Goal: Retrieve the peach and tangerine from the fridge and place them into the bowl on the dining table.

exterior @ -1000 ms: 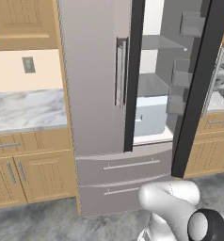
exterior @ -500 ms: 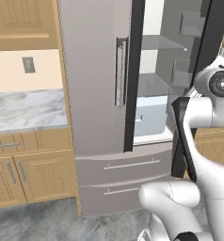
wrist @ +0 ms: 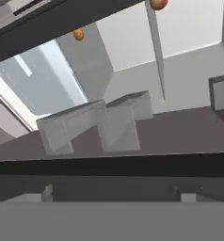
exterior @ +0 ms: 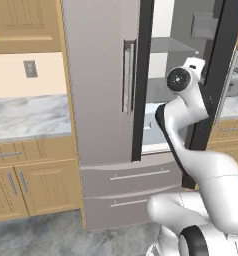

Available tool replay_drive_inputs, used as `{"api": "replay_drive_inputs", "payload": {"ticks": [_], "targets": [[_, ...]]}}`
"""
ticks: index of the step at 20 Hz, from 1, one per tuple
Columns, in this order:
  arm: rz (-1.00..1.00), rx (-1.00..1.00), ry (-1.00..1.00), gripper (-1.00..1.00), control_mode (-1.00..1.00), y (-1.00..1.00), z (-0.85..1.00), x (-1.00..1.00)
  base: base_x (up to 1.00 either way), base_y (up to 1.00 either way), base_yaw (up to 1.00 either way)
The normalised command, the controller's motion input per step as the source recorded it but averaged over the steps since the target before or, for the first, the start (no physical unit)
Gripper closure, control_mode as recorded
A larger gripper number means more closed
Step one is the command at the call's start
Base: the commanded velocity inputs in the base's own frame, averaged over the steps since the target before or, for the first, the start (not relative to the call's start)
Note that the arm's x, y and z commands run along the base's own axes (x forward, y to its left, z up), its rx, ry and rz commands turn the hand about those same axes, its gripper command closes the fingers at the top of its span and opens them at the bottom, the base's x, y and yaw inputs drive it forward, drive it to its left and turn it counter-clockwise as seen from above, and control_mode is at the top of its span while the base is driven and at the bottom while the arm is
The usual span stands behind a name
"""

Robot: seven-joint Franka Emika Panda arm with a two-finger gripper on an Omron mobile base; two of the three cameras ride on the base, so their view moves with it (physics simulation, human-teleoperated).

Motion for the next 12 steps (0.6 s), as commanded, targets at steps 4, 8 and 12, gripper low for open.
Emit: {"api": "replay_drive_inputs", "payload": {"ticks": [4,8,12], "targets": [[-0.08,0.00,0.44,-1.00,-1.00,-0.38,0.00,0.90,0.00,0.00,0.00],[-0.06,0.00,0.34,-1.00,-1.00,-0.71,0.00,0.73,0.00,0.00,0.00],[-0.09,0.00,0.26,-1.00,-1.00,-0.96,-0.10,0.43,0.00,0.00,0.00]]}}
